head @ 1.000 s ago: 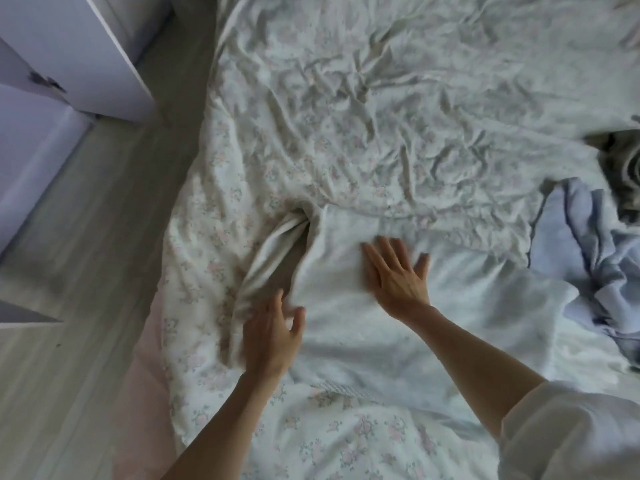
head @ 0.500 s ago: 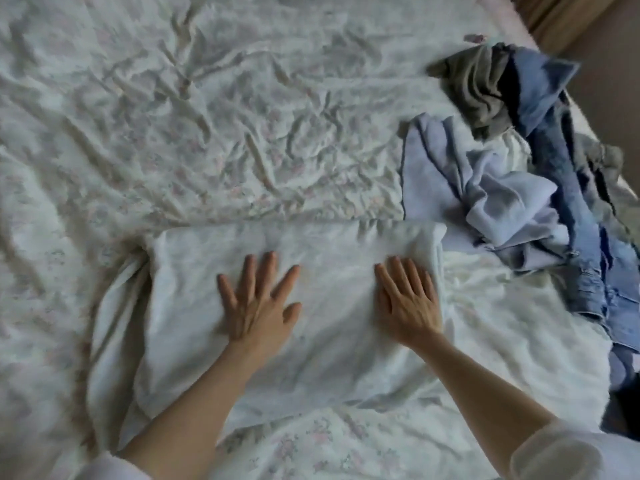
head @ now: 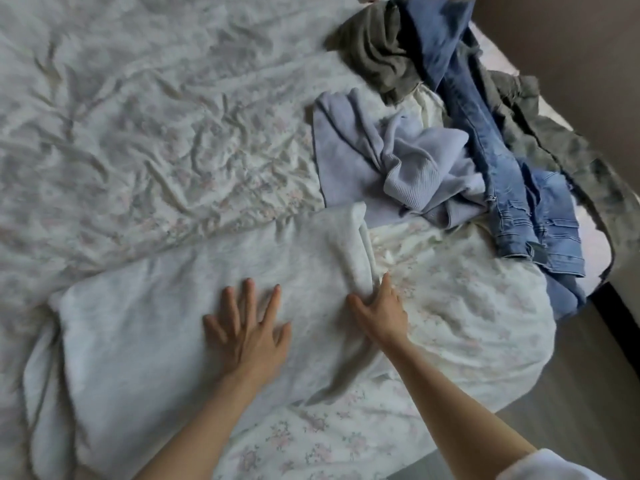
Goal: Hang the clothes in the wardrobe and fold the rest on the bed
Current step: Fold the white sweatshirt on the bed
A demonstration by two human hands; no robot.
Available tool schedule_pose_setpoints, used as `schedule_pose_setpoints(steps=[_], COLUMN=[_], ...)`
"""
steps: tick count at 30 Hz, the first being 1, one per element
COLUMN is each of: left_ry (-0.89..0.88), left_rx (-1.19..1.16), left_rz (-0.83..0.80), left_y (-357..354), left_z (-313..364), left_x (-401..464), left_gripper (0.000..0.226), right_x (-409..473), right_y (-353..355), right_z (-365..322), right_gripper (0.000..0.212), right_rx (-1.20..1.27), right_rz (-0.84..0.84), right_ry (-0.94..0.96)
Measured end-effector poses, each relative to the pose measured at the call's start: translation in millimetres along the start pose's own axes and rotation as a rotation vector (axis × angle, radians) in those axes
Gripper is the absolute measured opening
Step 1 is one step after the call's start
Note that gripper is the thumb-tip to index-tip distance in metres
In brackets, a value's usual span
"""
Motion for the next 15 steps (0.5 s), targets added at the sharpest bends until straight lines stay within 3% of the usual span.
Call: schedule_pose_setpoints(steps=[2, 5, 9, 11, 13, 15], left_ry=[-0.095, -0.104, -0.125, -0.060, 0.176, 0.328], left_rx=[0.010, 0.009, -0.167, -0.564, -1.166, -1.586], left_rz=[-0.115, -0.249, -0.253, -0.160, -0.048, -0.019], left_y=[-17.8, -29.3, -4.4, 17.8, 39.8, 52.6], left_z=[26.0, 27.7, 18.0, 11.8, -7.0, -29.6], left_x=[0.6, 2.5, 9.5, 8.6, -8.9, -33.5], left_gripper=[0.069, 0.073, 0.060, 0.041, 0.029, 0.036], right_x=[0.3, -6.3, -35.0, -60.7, -94.7, -132.5], right_y=[5.0, 11.7, 21.7, 26.0, 22.1, 9.5], right_z=[0.4, -5.9, -34.6, -59.2, -88.2, -117.3], right_gripper=[0.074, 0.054, 0.041, 0.050, 0.063, 0.066], right_rx=[0.006, -0.002, 0.017, -0.001, -0.054, -0.139], right_rz=[-0.019, -0.061, -0.194, -0.249, -0.296, -0.334], right_ry=[-0.041, -0.026, 0.155, 0.290, 0.435, 0.551])
Point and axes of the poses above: each hand's wrist, its own x-axis towards the middle knuckle, its own y-axis out of the back of the hand, z = x × y, the point moved 6 cm from there along x, towards the middle knuckle, and after that the axes turned 15 degrees about -y, right-handed, at the moved point
